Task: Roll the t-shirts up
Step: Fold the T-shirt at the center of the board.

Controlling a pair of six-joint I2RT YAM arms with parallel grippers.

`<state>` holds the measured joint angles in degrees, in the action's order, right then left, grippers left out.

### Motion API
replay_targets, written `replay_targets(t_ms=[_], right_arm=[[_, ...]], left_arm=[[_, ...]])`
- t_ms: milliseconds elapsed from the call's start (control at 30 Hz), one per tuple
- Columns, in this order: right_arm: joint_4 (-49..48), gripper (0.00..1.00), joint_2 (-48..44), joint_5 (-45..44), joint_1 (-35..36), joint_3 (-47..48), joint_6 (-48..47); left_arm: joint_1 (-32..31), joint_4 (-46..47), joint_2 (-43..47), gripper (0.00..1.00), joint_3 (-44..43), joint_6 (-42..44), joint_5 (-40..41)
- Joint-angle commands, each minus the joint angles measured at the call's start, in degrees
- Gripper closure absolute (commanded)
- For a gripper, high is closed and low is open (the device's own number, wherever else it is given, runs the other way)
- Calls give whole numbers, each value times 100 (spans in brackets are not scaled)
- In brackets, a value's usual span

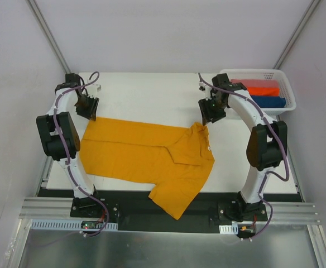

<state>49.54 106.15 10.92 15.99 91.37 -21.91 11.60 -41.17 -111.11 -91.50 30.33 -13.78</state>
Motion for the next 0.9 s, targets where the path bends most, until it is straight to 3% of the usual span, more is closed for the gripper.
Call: replay_targets(t_ms=[0, 333, 700, 800, 833, 867], right_arm=[[-146, 48, 300, -142, -192, 495, -656], [-155, 46, 1171, 314, -210, 873, -1561], [336, 46, 2050, 1552, -298, 1646, -1904], [969, 63, 2480, 2045, -386, 2189, -2063], [1057, 78, 2568, 2098, -447, 2279, -1984], [1040, 85, 2595, 2133, -482, 2280, -1949]], left_arm=[[-35, -453, -305, 67, -350, -755, -476], [-35, -638, -798, 67, -544, -976, -477], [-26, -779, -1150, 67, -711, -897, -64], [-26, -796, -1202, 67, -676, -888, -11], [-26, -796, -1203, 67, -667, -888, -11], [-26, -796, -1220, 68, -658, -879, -11]])
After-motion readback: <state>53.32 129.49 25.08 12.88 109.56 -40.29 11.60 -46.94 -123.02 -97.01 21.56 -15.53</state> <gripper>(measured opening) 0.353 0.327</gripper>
